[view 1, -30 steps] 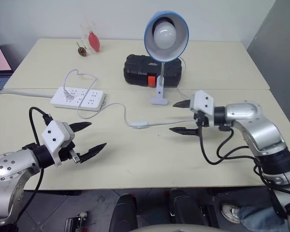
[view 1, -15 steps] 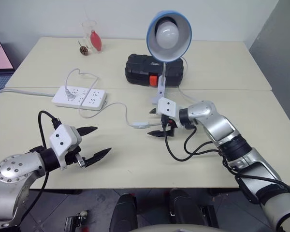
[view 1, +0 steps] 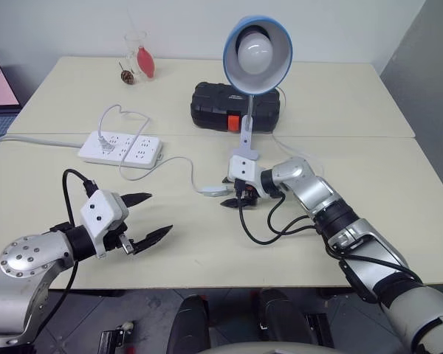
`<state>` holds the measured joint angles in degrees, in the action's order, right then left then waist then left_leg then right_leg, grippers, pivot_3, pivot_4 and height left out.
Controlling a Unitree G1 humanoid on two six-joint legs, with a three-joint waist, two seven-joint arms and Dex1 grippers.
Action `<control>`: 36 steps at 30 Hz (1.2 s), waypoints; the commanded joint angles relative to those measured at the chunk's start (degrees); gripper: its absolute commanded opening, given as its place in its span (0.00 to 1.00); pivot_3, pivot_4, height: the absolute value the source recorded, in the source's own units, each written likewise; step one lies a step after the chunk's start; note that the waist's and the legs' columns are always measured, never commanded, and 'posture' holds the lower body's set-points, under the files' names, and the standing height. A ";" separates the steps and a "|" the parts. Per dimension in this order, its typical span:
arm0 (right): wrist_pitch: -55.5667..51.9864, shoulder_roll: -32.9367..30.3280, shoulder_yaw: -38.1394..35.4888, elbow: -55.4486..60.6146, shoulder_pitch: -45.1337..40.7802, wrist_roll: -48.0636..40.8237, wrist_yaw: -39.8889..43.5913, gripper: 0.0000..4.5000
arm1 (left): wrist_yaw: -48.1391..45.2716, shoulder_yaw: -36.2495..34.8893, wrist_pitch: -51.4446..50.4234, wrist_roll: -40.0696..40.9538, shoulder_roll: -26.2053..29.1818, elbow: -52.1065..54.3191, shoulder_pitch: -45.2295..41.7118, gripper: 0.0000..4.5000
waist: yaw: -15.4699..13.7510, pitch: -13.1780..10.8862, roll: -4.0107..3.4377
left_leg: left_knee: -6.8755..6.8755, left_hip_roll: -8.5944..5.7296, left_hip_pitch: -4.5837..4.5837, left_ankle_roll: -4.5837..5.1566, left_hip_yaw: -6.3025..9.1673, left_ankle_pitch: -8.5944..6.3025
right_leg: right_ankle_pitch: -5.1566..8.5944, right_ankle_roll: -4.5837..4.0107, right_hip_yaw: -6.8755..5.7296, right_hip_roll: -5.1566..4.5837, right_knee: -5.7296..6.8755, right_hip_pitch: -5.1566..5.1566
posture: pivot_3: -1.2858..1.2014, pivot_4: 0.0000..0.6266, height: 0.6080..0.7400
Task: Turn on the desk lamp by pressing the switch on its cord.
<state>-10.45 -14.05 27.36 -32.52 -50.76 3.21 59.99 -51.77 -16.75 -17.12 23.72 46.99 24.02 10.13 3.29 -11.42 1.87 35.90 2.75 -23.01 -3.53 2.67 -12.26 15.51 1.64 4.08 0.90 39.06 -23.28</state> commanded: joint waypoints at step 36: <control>-13.01 -7.81 -2.04 27.20 2.13 -5.74 11.44 0.08 | -9.73 21.63 -5.20 -3.07 -0.49 -11.09 -28.85 1.00 | -0.02 -0.01 -0.01 | 0.01 -0.03 -0.08 0.00 0.11 0.00 | 0.01 0.02 -0.07 0.04 -0.02 0.00 | 0.52 0.24 1.00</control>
<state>-23.38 -21.53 25.87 -7.67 -48.26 -1.71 71.17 -60.98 4.65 -23.26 21.27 46.96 13.24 -17.05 3.27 -11.42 1.86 35.91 2.72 -23.09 -3.53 2.79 -12.26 15.52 1.66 4.02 0.94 39.05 -23.28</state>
